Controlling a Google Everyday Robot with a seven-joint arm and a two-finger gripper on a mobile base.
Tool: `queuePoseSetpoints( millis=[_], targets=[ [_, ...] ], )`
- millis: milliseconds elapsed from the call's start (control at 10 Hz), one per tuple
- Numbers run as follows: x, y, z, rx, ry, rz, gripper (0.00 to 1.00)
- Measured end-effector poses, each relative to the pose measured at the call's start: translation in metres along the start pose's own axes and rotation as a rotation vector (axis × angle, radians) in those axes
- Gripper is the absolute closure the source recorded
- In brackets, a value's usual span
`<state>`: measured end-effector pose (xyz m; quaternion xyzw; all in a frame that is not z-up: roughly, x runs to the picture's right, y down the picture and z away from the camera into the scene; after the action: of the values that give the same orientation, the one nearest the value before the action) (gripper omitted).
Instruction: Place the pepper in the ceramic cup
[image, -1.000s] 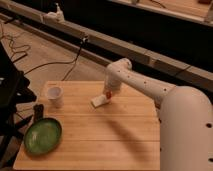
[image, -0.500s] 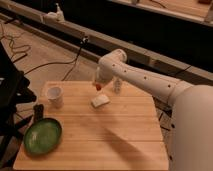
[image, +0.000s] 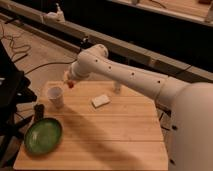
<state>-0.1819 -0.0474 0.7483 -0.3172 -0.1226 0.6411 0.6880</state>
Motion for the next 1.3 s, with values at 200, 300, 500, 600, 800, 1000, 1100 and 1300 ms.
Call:
queuePoseSetpoints(
  millis=[200, 300, 500, 600, 800, 1000, 1100, 1300],
  targets=[
    [-0.001, 0.003, -0.001, -0.007, -0.002, -0.005, 1.0],
    [0.0, 0.005, 0.0, -0.009, 0.0, -0.008, 1.0],
    [-0.001, 0.002, -0.001, -0.003, -0.002, -0.008, 1.0],
    [-0.003, -0.001, -0.001, 0.005, -0.013, -0.012, 1.0],
    [-0.013, -0.005, 0.006, 0.009, -0.049, -0.042, 1.0],
    [-0.013, 0.009, 0.023, -0.04, -0.053, -0.076, 1.0],
    [-0.013, 0.016, 0.031, -0.065, -0.052, -0.085, 1.0],
    [-0.013, 0.027, 0.05, -0.12, -0.048, -0.097, 1.0]
  ],
)
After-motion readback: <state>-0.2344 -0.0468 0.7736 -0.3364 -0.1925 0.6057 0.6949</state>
